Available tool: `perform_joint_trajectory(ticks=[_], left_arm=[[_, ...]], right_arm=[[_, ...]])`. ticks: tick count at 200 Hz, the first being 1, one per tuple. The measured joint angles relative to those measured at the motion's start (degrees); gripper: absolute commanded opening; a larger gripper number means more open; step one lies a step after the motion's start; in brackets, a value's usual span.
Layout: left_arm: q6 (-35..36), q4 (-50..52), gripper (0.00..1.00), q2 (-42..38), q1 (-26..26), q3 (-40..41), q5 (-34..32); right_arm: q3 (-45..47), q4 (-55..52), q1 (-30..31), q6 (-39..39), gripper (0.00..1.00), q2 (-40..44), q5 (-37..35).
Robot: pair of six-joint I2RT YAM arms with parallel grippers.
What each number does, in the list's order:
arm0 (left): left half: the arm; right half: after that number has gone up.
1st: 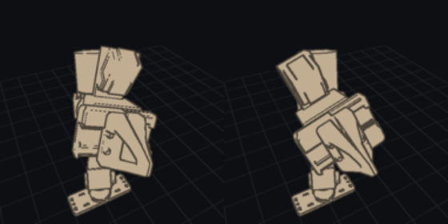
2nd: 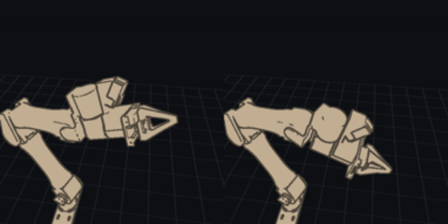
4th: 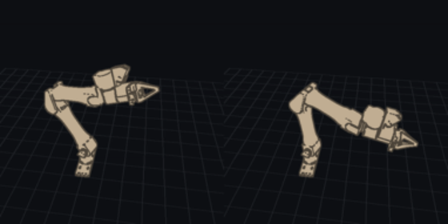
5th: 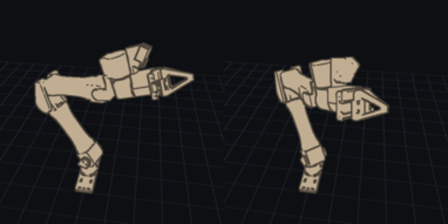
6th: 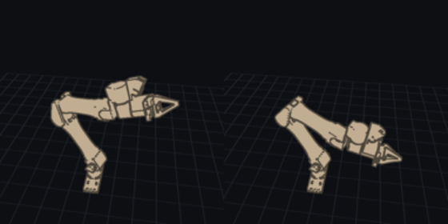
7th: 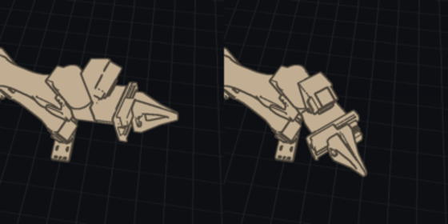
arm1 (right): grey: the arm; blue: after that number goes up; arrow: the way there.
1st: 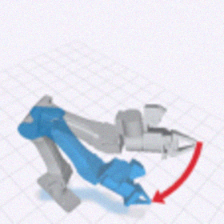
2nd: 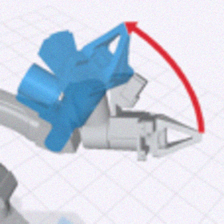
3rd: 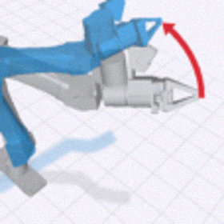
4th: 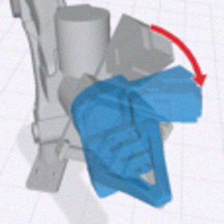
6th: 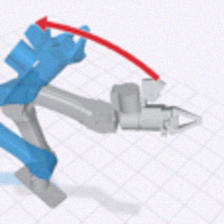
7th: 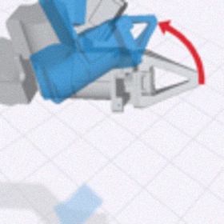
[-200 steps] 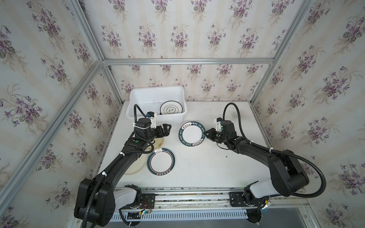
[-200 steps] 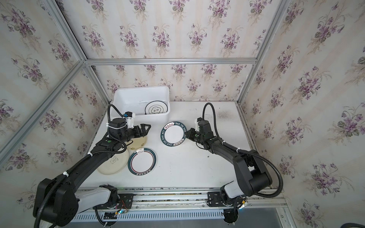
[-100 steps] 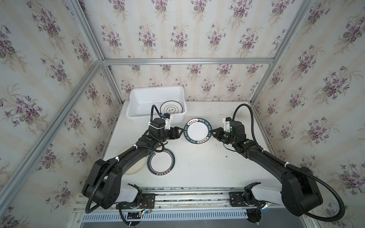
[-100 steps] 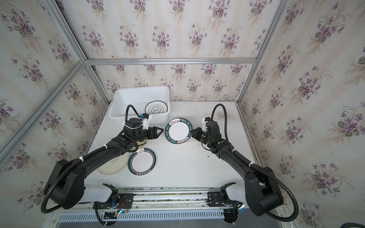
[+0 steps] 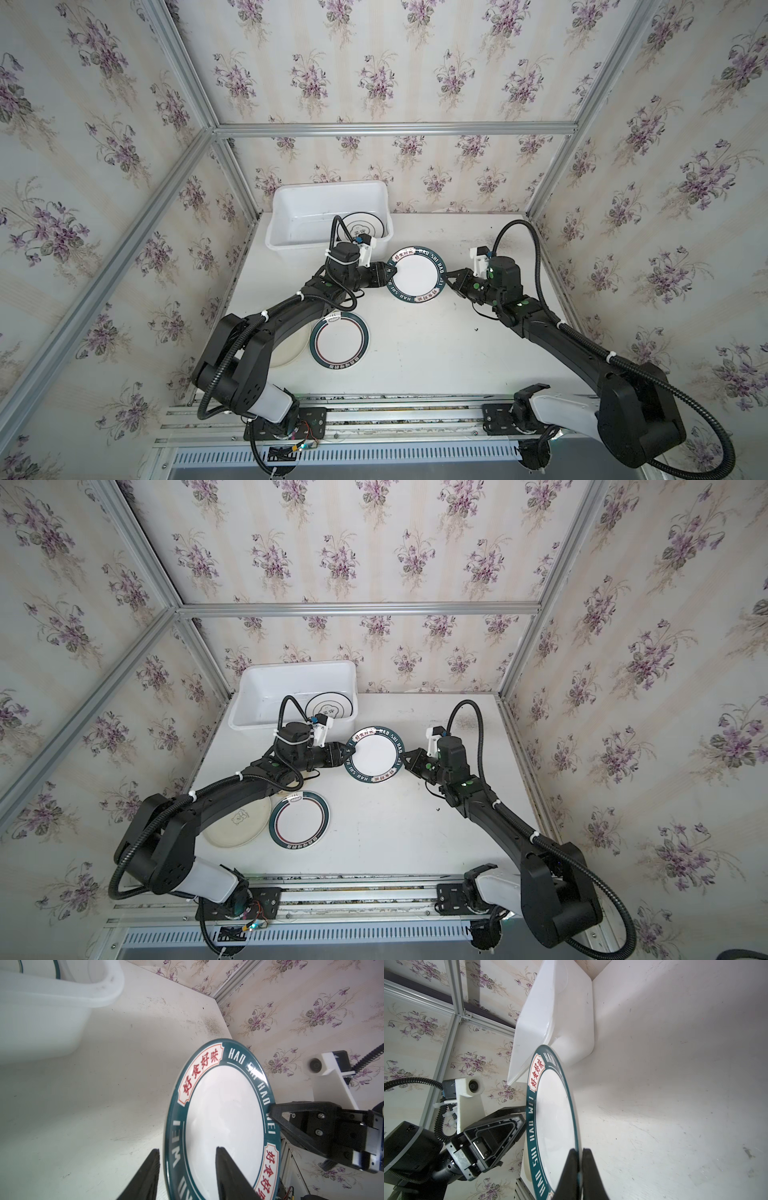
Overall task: Place the plates into the plastic bin on the countertop
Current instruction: Place the plate in the plastic bin.
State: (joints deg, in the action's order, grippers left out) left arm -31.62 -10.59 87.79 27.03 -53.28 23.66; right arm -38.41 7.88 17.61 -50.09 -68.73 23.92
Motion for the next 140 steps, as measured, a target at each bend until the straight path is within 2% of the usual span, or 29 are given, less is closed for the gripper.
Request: perform_joint_trajectory(ticks=[24, 44, 60, 85, 95, 107, 115, 128, 140], left_arm=[[-0.39, -0.31, 0.35, 0.79, 0.09, -0.63, 0.28], [-0.55, -0.37, 0.23, 1.14, 0.00, -1.11, 0.17], [-0.59, -0.35, 0.19, 1.42, -0.02, -1.66, 0.00], [-2.40, -0.79, 0.05, 1.99, -0.11, -2.95, 0.70], [-3.50, -1.57, 0.01, 2.05, -0.15, -3.54, 1.31], [-3.50, -1.92, 0.00, 2.10, -0.15, -3.96, 1.60], [-2.95, -1.88, 0.00, 2.21, -0.07, -4.26, 1.88], [-2.21, -0.85, 0.00, 2.34, -0.04, -4.76, 1.92], [-1.60, 0.94, 0.00, 2.40, -0.72, -6.05, 2.51]], right_arm=[[0.33, 0.90, -0.09, -0.48, 0.00, -0.24, 0.61], [0.31, 1.81, -0.09, -0.74, 0.00, -1.25, 1.51], [0.26, 2.43, -0.09, -1.14, 0.00, -2.21, 2.36], [0.26, 1.92, -0.22, -1.11, 0.00, -3.37, 2.40], [0.26, 1.49, -0.22, -0.50, 0.16, -3.69, 2.45], [0.24, 1.55, -0.22, -0.55, 0.38, -3.74, 2.47], [0.24, 1.51, -0.15, -1.11, 0.49, -3.74, 2.93], [-0.20, 1.18, -0.02, -0.83, 0.65, -3.45, 3.93], [-1.22, 0.83, 0.00, -0.35, 0.74, -2.82, 4.28]])
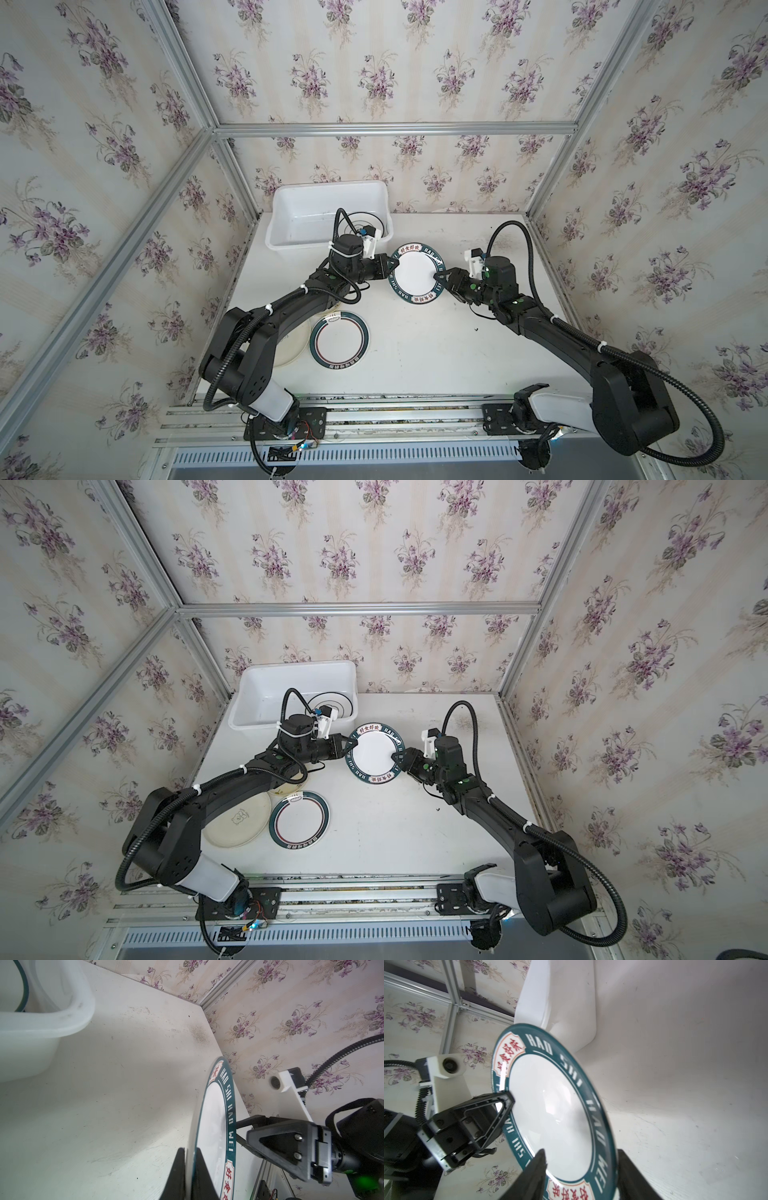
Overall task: Place the plates into the plastic bin on the countertop
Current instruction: Place the plate in the plastic bin.
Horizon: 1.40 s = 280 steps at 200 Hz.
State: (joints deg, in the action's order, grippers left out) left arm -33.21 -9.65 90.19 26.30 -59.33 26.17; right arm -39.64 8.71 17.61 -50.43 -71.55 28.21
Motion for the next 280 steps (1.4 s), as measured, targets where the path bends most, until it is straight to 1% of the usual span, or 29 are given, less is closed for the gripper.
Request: perform_joint_trajectory(ticks=[15, 22, 38, 53, 77, 122, 148, 203, 224, 247, 280], left_arm=[[1.22, 1.66, 0.00, -0.07, -1.53, -1.99, -0.59], [1.25, 2.32, 0.00, -0.09, -2.40, -2.84, -0.57], [1.57, 3.85, 0.00, -0.22, -4.63, -5.27, -0.66], [1.88, 4.70, 0.00, -0.22, -6.58, -7.56, -1.05], [2.12, 5.29, 0.00, 0.74, -9.53, -11.02, -1.60], [2.08, 7.06, 0.00, 6.88, -15.41, -20.15, -2.51], [2.08, 7.67, 0.00, 11.80, -18.58, -26.25, -2.67], [1.05, 9.86, 0.00, 25.20, -24.17, -37.97, -2.16], [0.02, 10.91, 0.00, 30.16, -25.40, -42.14, -1.86], [-1.18, 11.78, 0.00, 35.21, -25.53, -46.40, -0.31], [-1.79, 13.03, 0.00, 38.01, -25.40, -47.41, 0.55]], right_arm=[[-1.03, -0.35, -0.04, 1.16, 0.84, 1.46, -0.07], [-1.38, -0.63, -0.09, 1.86, 0.87, 2.36, -0.26], [-1.81, -2.16, -0.09, 3.61, 0.92, 4.13, -1.57], [-2.40, -4.55, -0.09, 5.55, 0.94, 5.20, -2.82], [-3.50, -7.67, -0.11, 8.63, 0.94, 6.73, -5.20], [-3.80, -11.67, -0.22, 13.84, 0.94, 9.66, -9.55], [-3.67, -12.24, -0.31, 15.52, 0.95, 10.62, -11.04], [-1.40, -12.92, -0.37, 15.74, 0.95, 11.87, -12.61], [-0.96, -12.98, -0.37, 15.74, 0.95, 12.44, -13.73], [-0.79, -13.11, -0.37, 15.74, 0.94, 12.11, -14.12], [-0.79, -13.16, -0.48, 15.74, 0.94, 10.93, -14.14]])
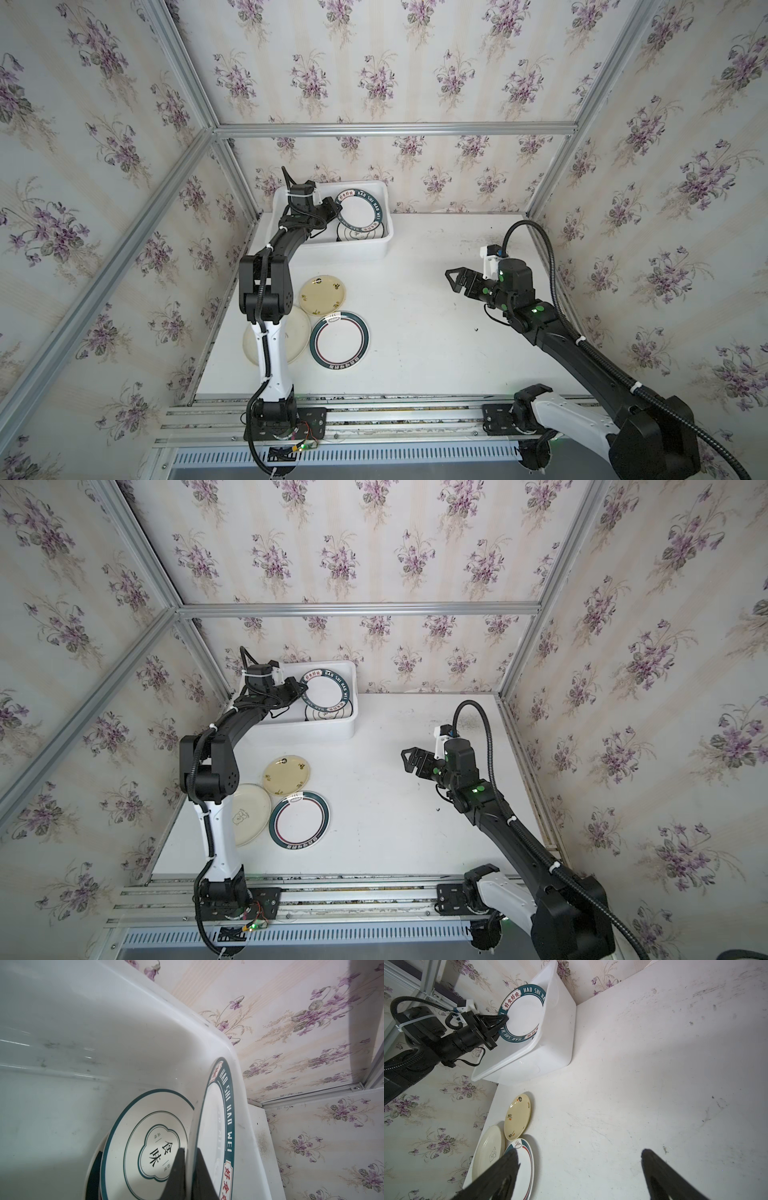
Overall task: Place the plates into the plastic bin on the countertop
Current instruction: Place the plate in the plastic bin.
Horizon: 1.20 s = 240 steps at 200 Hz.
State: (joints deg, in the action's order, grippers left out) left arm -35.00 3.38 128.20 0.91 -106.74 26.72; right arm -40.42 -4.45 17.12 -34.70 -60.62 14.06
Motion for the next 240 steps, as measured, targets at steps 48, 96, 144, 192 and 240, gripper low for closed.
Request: perform_joint_trajectory(ticks=[48, 96, 144, 192, 240], left_arm=[[0.55, 2.12, 0.01, 1.86, 0.50, 0.24, -0.24], [1.75, 4.94, 0.05, 5.03, 1.44, -1.86, -1.11], [3.06, 5.60, 0.49, 5.84, 1.99, -2.93, -2.01], [4.81, 8.55, 1.00, 5.55, 3.02, -2.97, -2.75], [6.34, 9.14, 1.00, 2.67, 3.67, -2.95, -4.42]], right_arm=[[-0.24, 0.00, 0.00, 0.39, 0.93, -2.16, 0.04], [-1.14, 0.50, -0.04, 0.63, 0.93, -5.11, 0.55], [-1.14, 0.61, -0.04, 0.63, 0.93, -5.42, 0.55], [-1.14, 0.66, -0.04, 0.63, 0.93, -5.44, 0.72], [-1.14, 1.11, -0.04, 0.63, 0.93, -5.79, 1.51]])
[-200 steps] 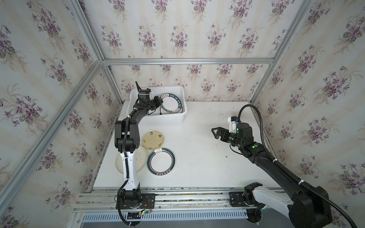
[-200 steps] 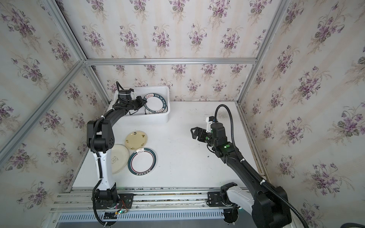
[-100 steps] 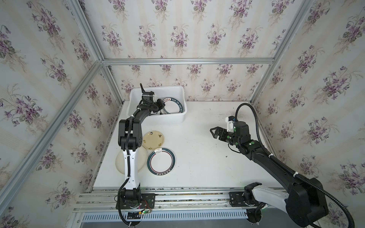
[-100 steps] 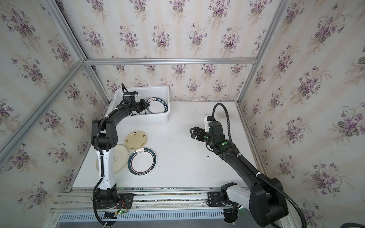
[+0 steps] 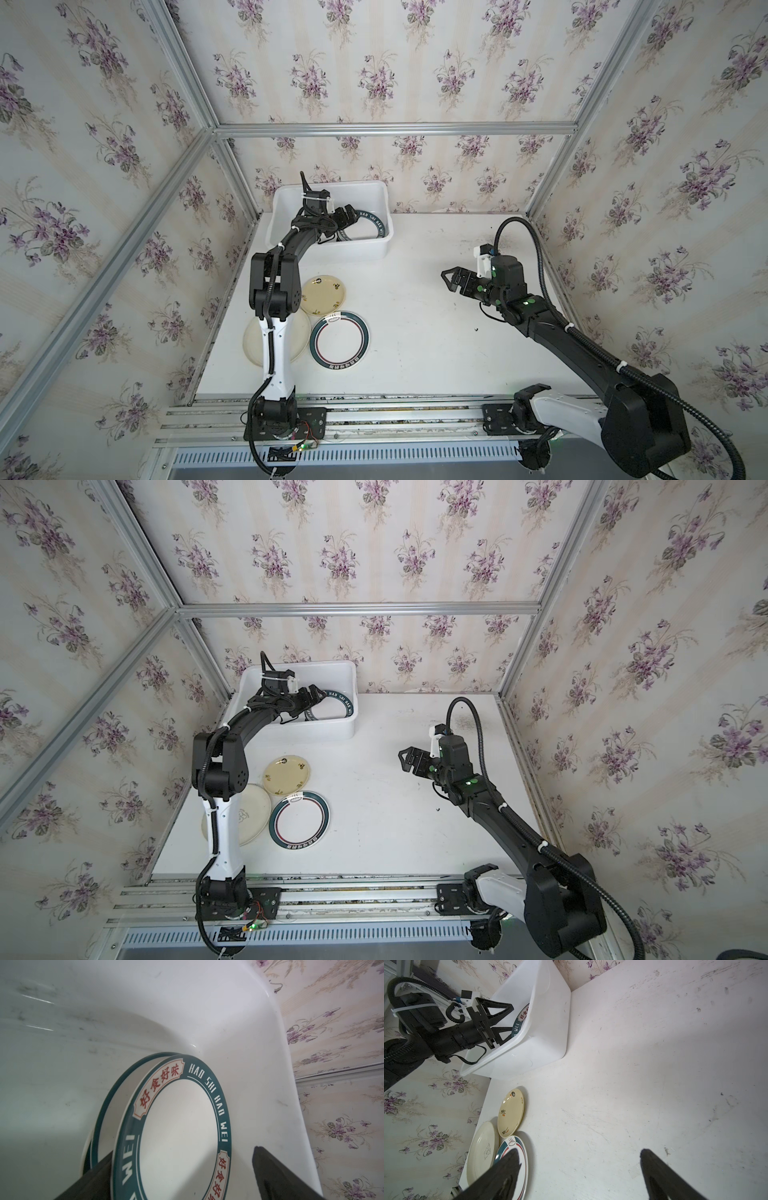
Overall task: Place the plates into the plastic bin on the countertop
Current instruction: Place the plate in the plastic bin.
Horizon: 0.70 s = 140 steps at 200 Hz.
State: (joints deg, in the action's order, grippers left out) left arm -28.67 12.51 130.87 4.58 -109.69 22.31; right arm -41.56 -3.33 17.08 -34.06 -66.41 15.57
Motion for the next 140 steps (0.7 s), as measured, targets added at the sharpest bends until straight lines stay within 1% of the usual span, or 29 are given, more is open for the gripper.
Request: perform_joint_trajectory(ticks=[62, 94, 122, 140], left_arm=[[1.14, 0.72, 1.00, -6.16, 0.11, 4.28, -1.68], [1.68, 0.83, 1.00, -11.30, 0.33, 7.96, -2.19], [2.29, 0.79, 1.00, -16.44, 0.48, 11.67, -2.95], [2.73, 0.81, 1.00, -20.22, 0.66, 14.49, -3.67]], right_arm=[[-2.99, -0.92, 0.00, 1.09, 0.93, -0.85, 2.14], [-2.08, 0.17, 0.07, 0.94, 0.99, -0.22, 4.09], [-0.87, 0.79, 0.92, 0.44, 0.99, 0.11, 5.31], [-0.76, 1.29, 3.02, 0.44, 0.99, -0.26, 5.68]])
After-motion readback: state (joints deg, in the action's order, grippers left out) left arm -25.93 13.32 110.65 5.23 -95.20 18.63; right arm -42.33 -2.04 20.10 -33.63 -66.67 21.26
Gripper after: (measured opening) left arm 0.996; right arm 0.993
